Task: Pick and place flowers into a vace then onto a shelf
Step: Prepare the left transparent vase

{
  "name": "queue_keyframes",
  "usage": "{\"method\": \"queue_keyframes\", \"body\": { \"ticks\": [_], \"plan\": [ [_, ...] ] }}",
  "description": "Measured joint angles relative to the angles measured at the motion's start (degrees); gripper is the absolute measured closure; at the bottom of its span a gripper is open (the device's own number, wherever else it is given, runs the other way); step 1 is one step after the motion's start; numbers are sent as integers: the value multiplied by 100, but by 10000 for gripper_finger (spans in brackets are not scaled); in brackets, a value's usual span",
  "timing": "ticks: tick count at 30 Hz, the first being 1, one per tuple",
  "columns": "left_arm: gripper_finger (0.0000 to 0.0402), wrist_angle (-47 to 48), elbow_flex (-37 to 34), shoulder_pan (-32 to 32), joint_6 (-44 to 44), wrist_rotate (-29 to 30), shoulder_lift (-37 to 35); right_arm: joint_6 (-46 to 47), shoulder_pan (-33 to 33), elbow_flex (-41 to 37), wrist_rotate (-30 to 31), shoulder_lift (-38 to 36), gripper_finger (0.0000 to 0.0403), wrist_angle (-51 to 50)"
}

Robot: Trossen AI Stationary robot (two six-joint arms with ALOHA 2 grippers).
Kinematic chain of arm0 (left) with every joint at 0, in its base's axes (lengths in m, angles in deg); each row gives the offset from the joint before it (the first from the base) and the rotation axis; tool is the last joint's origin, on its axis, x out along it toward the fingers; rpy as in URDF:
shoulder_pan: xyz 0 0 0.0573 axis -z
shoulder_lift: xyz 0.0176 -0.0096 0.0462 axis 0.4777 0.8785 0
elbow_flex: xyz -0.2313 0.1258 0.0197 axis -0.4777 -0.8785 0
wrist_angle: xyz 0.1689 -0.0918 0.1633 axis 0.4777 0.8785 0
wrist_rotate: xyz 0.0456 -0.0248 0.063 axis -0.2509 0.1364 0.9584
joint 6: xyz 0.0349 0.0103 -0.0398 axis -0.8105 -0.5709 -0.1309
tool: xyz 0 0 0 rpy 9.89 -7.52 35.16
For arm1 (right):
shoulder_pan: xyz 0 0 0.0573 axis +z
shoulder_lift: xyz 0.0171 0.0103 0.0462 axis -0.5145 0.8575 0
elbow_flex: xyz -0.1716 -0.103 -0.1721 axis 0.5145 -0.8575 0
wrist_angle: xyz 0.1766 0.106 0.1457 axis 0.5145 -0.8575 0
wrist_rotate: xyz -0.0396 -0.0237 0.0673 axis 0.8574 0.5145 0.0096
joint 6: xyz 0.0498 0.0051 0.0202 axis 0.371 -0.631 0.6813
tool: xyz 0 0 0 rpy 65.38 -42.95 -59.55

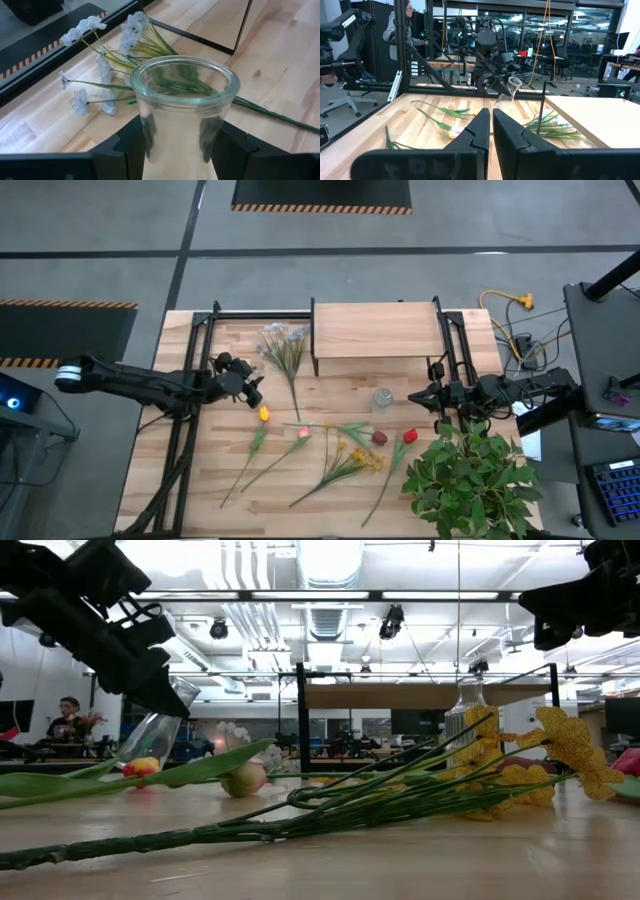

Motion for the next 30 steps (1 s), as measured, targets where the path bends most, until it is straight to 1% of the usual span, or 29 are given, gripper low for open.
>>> {"method": "queue_keyframes", "body": {
  "ticks": [5,8,12,18,21,26,30],
  "plan": [
    [241,9,-10,0,-12,1,4,-2,0,0,0,0,390,-2],
    [233,-21,-19,0,-213,-1,-6,-2,0,0,0,0,390,-2],
    [245,-364,-41,0,-538,-35,-31,-2,0,0,0,0,390,-2],
    [244,-857,-155,0,-571,-33,-40,-2,0,0,-2,0,390,-2],
    [234,-1470,-469,0,-472,-36,-40,-2,0,0,0,0,390,-2],
    [237,-3030,-1208,0,-567,-45,-42,-2,0,0,0,0,390,-2],
    [239,-3609,-1562,0,-639,-32,-53,-2,0,0,0,0,390,-2]
  ]
}}
